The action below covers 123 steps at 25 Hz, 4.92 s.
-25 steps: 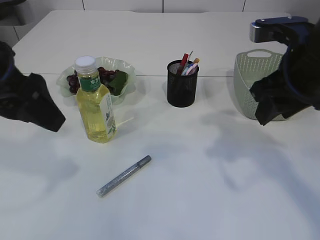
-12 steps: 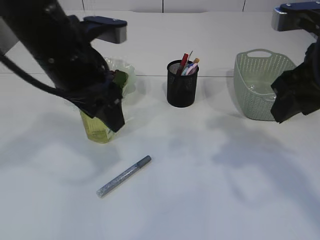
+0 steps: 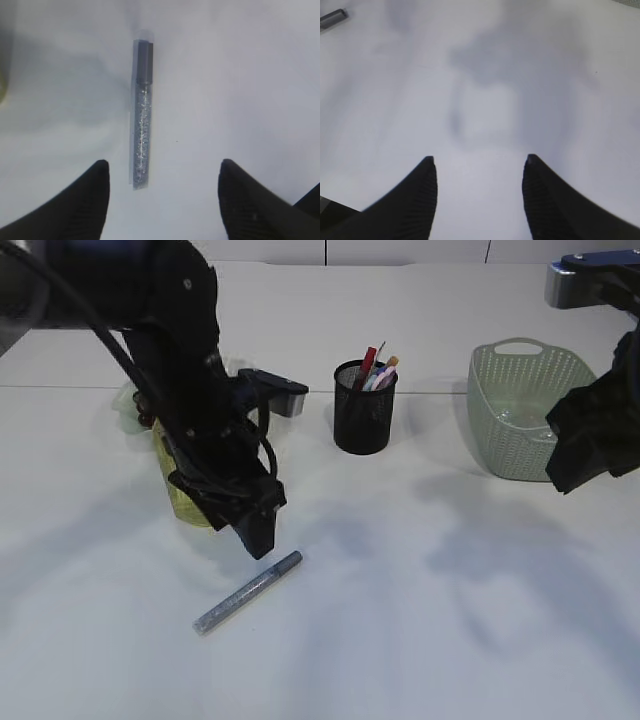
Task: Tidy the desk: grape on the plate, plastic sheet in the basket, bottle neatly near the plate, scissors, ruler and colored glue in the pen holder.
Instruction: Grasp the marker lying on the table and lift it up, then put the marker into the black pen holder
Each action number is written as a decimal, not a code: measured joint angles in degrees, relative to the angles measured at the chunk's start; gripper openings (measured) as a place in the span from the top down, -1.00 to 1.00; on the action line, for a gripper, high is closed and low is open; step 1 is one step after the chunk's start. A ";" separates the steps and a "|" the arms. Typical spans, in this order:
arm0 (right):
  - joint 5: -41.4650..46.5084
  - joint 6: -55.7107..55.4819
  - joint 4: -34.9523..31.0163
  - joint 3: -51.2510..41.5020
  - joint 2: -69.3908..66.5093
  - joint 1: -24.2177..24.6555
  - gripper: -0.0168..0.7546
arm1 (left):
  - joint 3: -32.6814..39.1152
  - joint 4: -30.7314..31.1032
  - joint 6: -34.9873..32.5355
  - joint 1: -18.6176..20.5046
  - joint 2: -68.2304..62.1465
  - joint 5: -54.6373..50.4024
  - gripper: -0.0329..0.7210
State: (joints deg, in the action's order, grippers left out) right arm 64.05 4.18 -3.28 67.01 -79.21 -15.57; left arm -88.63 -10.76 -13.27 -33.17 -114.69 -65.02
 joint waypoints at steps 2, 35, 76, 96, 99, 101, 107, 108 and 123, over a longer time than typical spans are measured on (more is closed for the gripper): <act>0.03 0.00 0.00 0.00 0.00 0.00 -0.18 | 0.00 0.00 -1.34 0.00 -1.71 0.39 -0.40; 0.36 0.00 -0.10 0.00 0.00 0.00 -0.18 | -0.25 0.32 -3.37 0.00 -10.73 10.65 -0.38; 0.49 -0.11 -0.10 0.00 0.00 0.00 -0.18 | -0.91 6.59 1.05 -2.68 -13.71 11.40 0.58; -0.93 -6.78 13.04 0.00 0.00 0.00 -0.18 | -0.97 -9.29 2.11 -2.68 -1.17 48.63 0.59; -1.65 -7.36 13.51 0.00 0.00 0.00 -0.18 | -2.28 -11.03 2.11 -2.68 -1.17 56.09 0.59; -1.78 -7.39 13.51 0.00 0.00 0.00 -0.18 | -3.21 -11.28 2.11 -2.68 -1.17 60.83 0.59; -2.00 -7.49 13.59 0.00 0.00 0.00 -0.18 | -3.44 -11.77 2.11 -2.68 -1.84 75.35 0.59; -2.17 -7.49 13.59 0.00 0.00 0.00 -0.18 | -3.68 -11.85 2.11 -2.68 -2.40 77.03 0.59; -2.34 -7.61 13.59 0.00 0.00 0.00 -0.18 | -5.49 -12.11 2.20 -2.68 -9.48 88.99 0.59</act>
State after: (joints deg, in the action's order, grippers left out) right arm 61.71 -3.43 10.31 67.01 -79.21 -15.57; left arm -94.12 -22.88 -11.07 -35.85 -124.17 23.97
